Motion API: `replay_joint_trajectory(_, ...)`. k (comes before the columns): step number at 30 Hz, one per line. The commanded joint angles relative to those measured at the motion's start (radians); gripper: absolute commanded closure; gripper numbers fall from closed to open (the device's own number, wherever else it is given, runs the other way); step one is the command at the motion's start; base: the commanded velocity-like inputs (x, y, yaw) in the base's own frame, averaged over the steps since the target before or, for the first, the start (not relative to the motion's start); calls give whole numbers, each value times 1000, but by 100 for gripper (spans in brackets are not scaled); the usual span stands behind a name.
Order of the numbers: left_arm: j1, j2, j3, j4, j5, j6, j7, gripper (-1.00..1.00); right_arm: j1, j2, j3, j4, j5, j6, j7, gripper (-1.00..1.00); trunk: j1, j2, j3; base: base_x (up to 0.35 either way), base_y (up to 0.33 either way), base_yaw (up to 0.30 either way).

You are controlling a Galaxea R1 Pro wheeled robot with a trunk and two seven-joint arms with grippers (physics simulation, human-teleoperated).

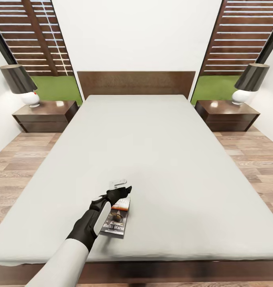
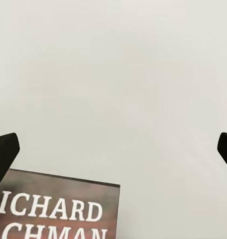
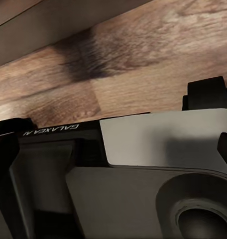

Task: In the bedroom, move the book from the bed onto either nightstand, and place the two sandals side by side next to the bed.

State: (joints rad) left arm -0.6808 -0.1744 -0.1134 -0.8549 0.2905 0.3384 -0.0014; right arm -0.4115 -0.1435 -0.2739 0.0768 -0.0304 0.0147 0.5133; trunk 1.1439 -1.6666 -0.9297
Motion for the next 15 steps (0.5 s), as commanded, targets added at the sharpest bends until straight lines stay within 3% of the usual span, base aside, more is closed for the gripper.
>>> replay_joint_trajectory(1, 0, 0, 0, -1, 6, 4, 0, -100, -1, -1, -5, 3, -3, 1, 4, -100, 0, 0, -1, 0, 0, 0)
replay_joint_trajectory(11, 1, 8, 0, -19, 7, -3, -6, -100, -1, 0, -5, 3, -3, 2, 4, -100, 0, 0, -1, 0, 0, 0)
replay_joint_trajectory(15, 2, 13, 0, -19, 7, -55, -7, -100, -1, 0, -5, 3, -3, 1, 4, -100, 0, 0, -1, 0, 0, 0)
